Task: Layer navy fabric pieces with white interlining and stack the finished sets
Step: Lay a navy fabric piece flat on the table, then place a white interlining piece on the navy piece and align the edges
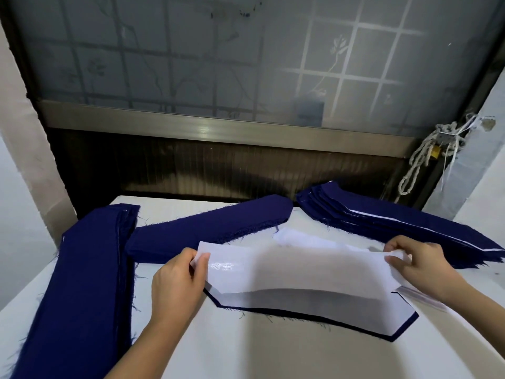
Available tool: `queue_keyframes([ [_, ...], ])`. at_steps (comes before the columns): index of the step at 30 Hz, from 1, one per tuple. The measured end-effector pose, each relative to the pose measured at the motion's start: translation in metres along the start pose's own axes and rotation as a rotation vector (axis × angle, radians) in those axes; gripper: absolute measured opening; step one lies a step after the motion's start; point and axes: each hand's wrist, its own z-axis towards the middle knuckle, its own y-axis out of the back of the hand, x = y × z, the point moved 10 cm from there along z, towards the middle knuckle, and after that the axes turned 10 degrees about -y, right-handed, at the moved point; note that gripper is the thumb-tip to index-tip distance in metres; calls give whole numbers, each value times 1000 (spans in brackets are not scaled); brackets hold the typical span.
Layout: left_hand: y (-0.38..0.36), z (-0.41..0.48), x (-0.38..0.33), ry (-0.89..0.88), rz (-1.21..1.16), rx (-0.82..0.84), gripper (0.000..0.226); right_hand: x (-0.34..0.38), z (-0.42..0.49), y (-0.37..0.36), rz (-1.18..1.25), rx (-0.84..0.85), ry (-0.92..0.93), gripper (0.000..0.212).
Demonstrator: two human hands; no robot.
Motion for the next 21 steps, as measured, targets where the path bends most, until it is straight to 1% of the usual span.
queue_keyframes([
  [2,-5,1,-4,-41,-10,38,35,-5,-5,5,-29,-65,7,21],
  [5,-9,-1,-7,-67,-15,82,38,-14,-10,13,97,-96,-73,26],
  [7,-9,-2,-4,-35,-11,76,41,-24,-14,16,177,-97,-144,27],
  [9,-6,-2,2,30,-28,51,40,-31,-18,13,230,-60,-198,27],
  [13,-4,-3,12,130,-57,29,36,-42,-32,-1,315,4,-256,21],
  [17,-10,-2,16,173,-16,100,33,-48,-48,-19,310,9,-277,23],
  [21,-15,-4,16,174,24,156,30,-55,-63,-45,306,5,-300,32],
])
